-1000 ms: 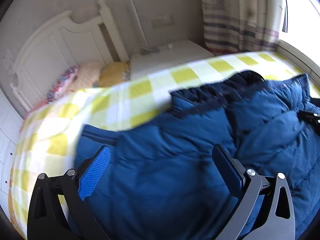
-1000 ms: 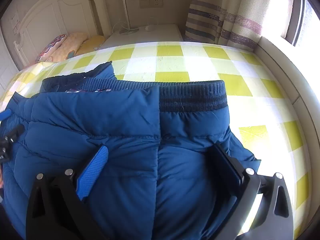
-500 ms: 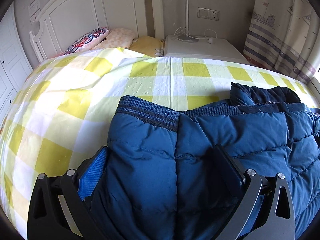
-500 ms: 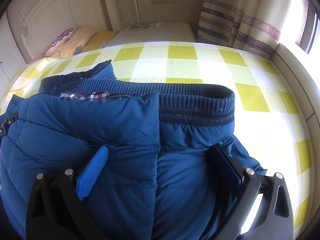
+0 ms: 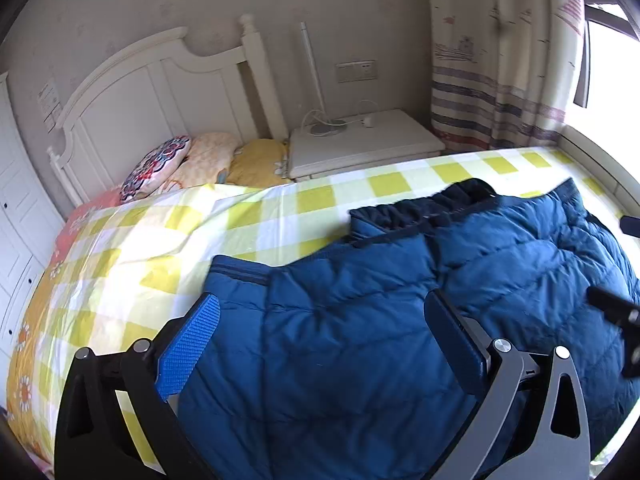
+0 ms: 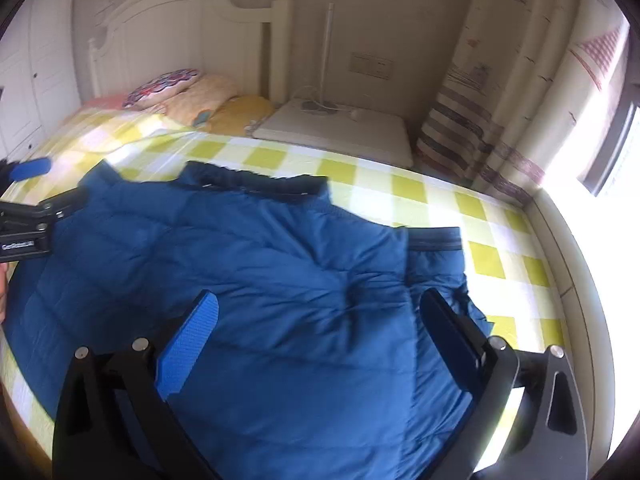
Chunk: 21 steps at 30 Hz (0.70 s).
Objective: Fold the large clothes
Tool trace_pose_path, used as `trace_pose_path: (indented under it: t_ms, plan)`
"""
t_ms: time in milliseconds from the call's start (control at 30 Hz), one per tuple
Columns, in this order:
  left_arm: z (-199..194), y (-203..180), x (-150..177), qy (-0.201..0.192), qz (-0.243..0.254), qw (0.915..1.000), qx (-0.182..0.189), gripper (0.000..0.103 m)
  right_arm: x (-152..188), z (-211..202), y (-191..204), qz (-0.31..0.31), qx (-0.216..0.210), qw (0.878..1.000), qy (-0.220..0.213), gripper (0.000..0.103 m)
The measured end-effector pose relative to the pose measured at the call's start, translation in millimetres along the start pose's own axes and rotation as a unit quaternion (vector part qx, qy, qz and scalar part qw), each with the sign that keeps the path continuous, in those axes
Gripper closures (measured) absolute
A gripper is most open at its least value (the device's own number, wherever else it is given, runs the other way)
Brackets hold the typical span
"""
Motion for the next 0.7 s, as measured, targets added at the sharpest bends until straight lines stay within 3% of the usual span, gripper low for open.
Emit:
trace_pose_path:
  t_ms: [67, 100, 167, 300, 367, 467, 500, 533, 567, 600, 700]
  plan:
    - [24, -27, 18, 0.038, 0.039, 0.9984, -0.015, 0.004, 18, 21, 20, -0.034, 0.035, 0.998, 0.031, 0.003]
    - [41, -35, 31, 0.057, 0.05, 0.9968, -0.025, 0.004, 24, 29, 21, -0.021, 0.034, 0.999, 0.029, 0.003]
    - [51, -33, 39, 0.04, 0.022, 0.9989, -0.015, 0.004, 29, 36, 15, 0.013, 0.007, 0.999, 0.033, 0.002]
    - [51, -28, 40, 0.056, 0.017, 0.9983, 0.006, 0.004, 30, 31, 14, 0.004, -0.001, 0.999, 0.044, 0.003]
    - [36, -13, 40, 0.039, 0.012, 0.9992, -0.002, 0.004, 27, 17, -7, 0.029, 0.012, 0.999, 0.028, 0.003]
    - [21, 35, 58, 0.027, -0.037, 0.9982, -0.038, 0.004, 38, 8, -65, 0.102, 0.035, 0.994, 0.012, 0.003]
    - [23, 49, 67, 0.034, -0.051, 0.9972, -0.044, 0.004, 49, 14, -85, 0.129, 0.029, 0.991, 0.02, 0.003]
    - [28, 61, 77, 0.042, -0.07, 0.9962, -0.032, 0.004, 58, 21, -97, 0.159, -0.006, 0.987, 0.025, 0.002]
    - [31, 68, 85, 0.044, -0.093, 0.9947, -0.003, 0.004, 65, 26, -105, 0.187, -0.05, 0.981, 0.021, 0.002]
    - [32, 73, 88, 0.042, -0.108, 0.9932, 0.012, 0.004, 68, 28, -108, 0.195, -0.066, 0.979, 0.013, 0.002]
    - [38, 68, 84, 0.044, -0.084, 0.9953, -0.017, 0.004, 67, 31, -101, 0.172, -0.034, 0.985, 0.009, 0.002]
Point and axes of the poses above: each gripper's, at about its wrist camera, not at the fingertips, and z roughly the way its jaws point, y to its left, x to its underside, the point moved 7 cm from there along z, roughly the way its jaws point, and after that the axes turned 4 degrees about z, right-handed, at the moved point
